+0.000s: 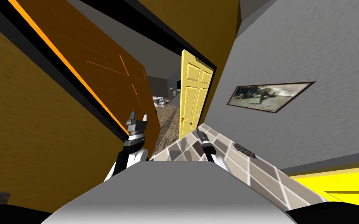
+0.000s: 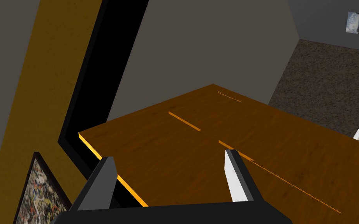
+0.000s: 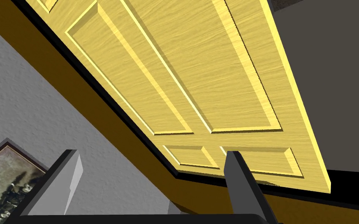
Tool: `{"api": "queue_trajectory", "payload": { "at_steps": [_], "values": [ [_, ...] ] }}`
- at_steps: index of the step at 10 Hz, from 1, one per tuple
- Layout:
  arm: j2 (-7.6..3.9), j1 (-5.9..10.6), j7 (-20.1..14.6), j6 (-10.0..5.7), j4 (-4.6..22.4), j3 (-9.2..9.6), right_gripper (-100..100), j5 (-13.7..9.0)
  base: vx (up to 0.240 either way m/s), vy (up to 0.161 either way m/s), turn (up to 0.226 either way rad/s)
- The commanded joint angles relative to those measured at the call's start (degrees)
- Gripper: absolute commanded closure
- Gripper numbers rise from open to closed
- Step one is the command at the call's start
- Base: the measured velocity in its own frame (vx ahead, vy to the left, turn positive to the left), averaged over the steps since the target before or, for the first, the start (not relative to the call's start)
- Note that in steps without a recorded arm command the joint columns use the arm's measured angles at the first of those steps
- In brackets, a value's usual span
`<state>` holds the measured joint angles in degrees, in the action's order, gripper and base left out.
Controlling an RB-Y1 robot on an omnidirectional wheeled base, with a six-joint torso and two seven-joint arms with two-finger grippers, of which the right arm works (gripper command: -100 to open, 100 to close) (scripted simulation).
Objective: Push the door open
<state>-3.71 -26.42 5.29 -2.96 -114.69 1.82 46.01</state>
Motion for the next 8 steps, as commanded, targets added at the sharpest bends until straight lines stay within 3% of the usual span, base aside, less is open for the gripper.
{"api": "queue_trajectory", "payload": {
  "at_steps": [1, 4, 5, 6, 7, 8],
  "values": [
    [-0.09, 0.45, -0.12, 0.49, 1.16, -0.1, -100, 2.41, 0.043, -0.021, 0.04],
    [-0.65, 0.8, -0.5, 2.97, 3.67, 0.72, -100, 7.63, 0.051, -0.019, 0.051],
    [-0.65, 0.8, -0.5, 2.97, 3.67, 0.72, -100, 8.96, 0.049, -0.021, 0.037],
    [-0.93, 0.99, -0.69, 4.24, 4.95, 1.14, -100, 10.75, 0.048, -0.023, 0.072],
    [-0.93, 0.99, -0.69, 4.24, 4.95, 1.14, -100, 12.31, 0.043, -0.023, 0.039],
    [-1.19, 1.18, -0.9, 5.56, 6.28, 1.58, -100, 14.13, 0.052, -0.02, 0.065]
  ]
}}
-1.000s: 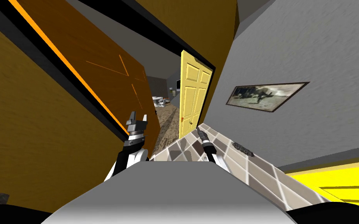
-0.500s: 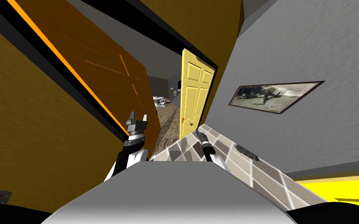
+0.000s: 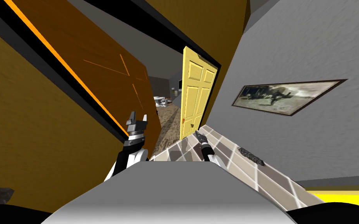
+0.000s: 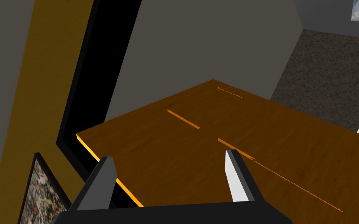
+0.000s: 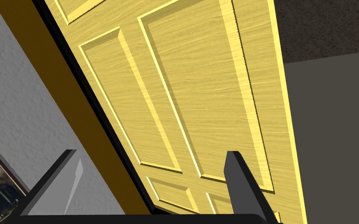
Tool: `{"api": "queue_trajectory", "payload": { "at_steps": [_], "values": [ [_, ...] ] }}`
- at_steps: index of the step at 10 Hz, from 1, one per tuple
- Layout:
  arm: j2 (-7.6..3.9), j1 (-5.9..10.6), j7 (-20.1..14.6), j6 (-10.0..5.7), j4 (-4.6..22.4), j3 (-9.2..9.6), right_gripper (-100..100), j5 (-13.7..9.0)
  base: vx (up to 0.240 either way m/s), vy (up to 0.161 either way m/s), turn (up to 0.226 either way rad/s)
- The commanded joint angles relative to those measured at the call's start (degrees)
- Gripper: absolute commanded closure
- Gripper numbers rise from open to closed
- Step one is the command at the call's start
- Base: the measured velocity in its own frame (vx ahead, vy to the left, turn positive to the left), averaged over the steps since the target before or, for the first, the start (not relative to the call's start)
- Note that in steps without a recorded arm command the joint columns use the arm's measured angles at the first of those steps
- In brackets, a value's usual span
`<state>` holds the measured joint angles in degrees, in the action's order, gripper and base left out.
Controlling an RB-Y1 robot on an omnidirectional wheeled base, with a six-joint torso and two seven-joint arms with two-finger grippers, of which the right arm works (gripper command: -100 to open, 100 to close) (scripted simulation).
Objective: Push the door open
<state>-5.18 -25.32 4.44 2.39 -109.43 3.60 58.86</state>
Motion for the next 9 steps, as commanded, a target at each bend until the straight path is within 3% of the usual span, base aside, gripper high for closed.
{"api": "queue_trajectory", "payload": {
  "at_steps": [1, 2, 5, 6, 8, 9],
  "values": [
    [0.28, 0.08, -0.05, 0.21, 1.02, -0.2, -100, 2.86, 0.043, -0.015, 0.038],
    [0.02, 0.27, -0.25, 1.53, 2.35, 0.24, -100, 4.59, 0.046, -0.015, 0.066],
    [-0.25, 0.46, -0.45, 2.84, 3.68, 0.67, -100, 9.22, 0.045, -0.021, 0.049],
    [-0.51, 0.65, -0.66, 4.16, 5.01, 1.11, -100, 11.32, 0.051, -0.024, 0.069],
    [-0.51, 0.65, -0.66, 4.16, 5.01, 1.11, -100, 13.38, 0.032, -0.017, 0.015],
    [-0.75, 0.84, -0.87, 5.52, 6.38, 1.56, -100, 15.72, 0.032, -0.013, 0.064]
  ]
}}
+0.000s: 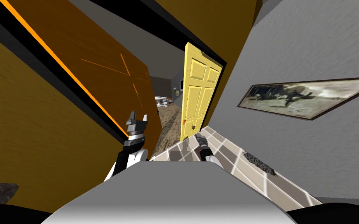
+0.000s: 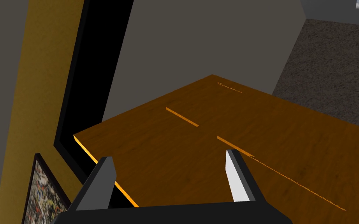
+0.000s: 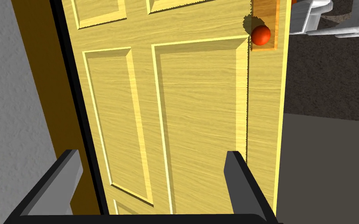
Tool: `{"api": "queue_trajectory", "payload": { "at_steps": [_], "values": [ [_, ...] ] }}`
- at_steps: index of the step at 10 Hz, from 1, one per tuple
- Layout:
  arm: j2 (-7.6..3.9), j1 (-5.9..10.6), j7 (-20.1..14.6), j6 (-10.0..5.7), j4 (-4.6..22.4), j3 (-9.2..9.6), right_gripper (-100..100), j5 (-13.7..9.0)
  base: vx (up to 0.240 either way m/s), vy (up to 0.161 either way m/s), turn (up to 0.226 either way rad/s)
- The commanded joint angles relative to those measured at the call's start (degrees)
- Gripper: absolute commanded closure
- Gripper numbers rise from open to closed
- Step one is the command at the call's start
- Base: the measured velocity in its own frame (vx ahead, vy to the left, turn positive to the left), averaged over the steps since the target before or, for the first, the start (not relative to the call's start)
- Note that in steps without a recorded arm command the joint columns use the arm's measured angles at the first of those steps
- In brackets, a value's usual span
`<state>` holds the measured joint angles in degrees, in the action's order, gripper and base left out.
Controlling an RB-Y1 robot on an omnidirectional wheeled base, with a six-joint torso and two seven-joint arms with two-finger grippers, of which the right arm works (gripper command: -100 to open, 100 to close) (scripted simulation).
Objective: Push the door open
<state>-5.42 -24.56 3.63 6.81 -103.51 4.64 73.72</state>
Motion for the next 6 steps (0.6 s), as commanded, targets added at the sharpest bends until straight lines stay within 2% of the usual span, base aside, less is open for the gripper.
{"api": "queue_trajectory", "payload": {
  "at_steps": [1, 2, 3, 4, 6],
  "values": [
    [-0.52, 0.09, -0.05, 1.09, 0.47, 0.52, -100, 2.1, 0.038, -0.018, 0.048],
    [-0.76, 0.28, -0.26, 2.45, 1.84, 0.97, -100, 4.32, 0.046, -0.022, 0.073],
    [-0.76, 0.28, -0.26, 2.45, 1.84, 0.97, -100, 5.41, 0.041, -0.021, 0.035],
    [-1.0, 0.48, -0.47, 3.8, 3.21, 1.41, -100, 7.5, 0.053, -0.027, 0.079],
    [-1.0, 0.48, -0.47, 3.8, 3.21, 1.41, -100, 9.26, 0.03, -0.017, 0.013]
  ]
}}
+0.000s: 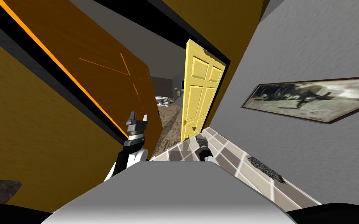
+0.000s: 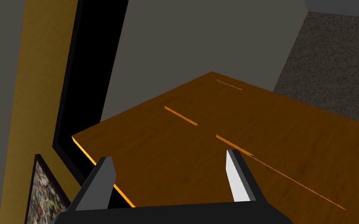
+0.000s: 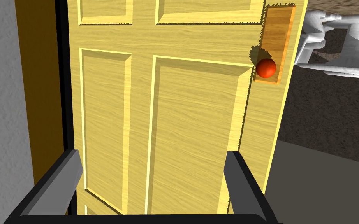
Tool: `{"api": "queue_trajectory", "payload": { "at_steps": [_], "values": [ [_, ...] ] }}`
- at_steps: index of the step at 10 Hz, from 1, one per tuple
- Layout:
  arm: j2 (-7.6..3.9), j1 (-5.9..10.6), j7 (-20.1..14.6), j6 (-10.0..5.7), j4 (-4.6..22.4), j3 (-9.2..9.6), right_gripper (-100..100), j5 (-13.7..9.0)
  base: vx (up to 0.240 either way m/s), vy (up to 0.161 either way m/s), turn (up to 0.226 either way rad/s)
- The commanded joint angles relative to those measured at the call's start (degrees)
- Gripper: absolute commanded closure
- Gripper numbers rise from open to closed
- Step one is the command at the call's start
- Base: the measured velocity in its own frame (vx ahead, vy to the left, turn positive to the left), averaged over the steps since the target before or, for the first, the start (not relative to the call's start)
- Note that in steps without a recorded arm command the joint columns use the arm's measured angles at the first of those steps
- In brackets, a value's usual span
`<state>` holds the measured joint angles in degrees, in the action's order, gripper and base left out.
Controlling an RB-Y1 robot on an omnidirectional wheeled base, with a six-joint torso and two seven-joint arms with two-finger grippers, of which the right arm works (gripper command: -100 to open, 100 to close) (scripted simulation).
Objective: Push the door open
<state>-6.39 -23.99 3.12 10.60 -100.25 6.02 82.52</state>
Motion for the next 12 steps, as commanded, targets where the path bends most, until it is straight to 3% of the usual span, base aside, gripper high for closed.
{"api": "queue_trajectory", "payload": {
  "at_steps": [1, 3, 4, 5, 6, 7, 8, 9, 12],
  "values": [
    [-0.27, 0.1, -0.17, 1.37, 1.32, 0.48, -100, 2.86, 0.033, -0.02, 0.064],
    [-0.27, 0.1, -0.17, 1.37, 1.32, 0.48, -100, 4.05, 0.027, -0.014, 0.023],
    [-0.5, 0.29, -0.38, 2.73, 2.69, 0.93, -100, 6.08, 0.04, -0.016, 0.059],
    [-0.5, 0.29, -0.38, 2.73, 2.69, 0.93, -100, 7.63, 0.038, -0.023, 0.042],
    [-0.72, 0.49, -0.59, 4.09, 4.06, 1.38, -100, 9.69, 0.046, -0.027, 0.073],
    [-0.72, 0.49, -0.59, 4.09, 4.06, 1.38, -100, 11.21, 0.036, -0.025, 0.044],
    [-0.94, 0.69, -0.8, 5.44, 5.43, 1.83, -100, 13.02, 0.052, -0.025, 0.083],
    [-0.94, 0.69, -0.8, 5.44, 5.43, 1.83, -100, 14.79, 0.045, -0.025, 0.031],
    [-1.37, 1.08, -1.22, 8.14, 8.16, 2.72, -100, 20.16, 0.045, -0.028, 0.058]
  ]
}}
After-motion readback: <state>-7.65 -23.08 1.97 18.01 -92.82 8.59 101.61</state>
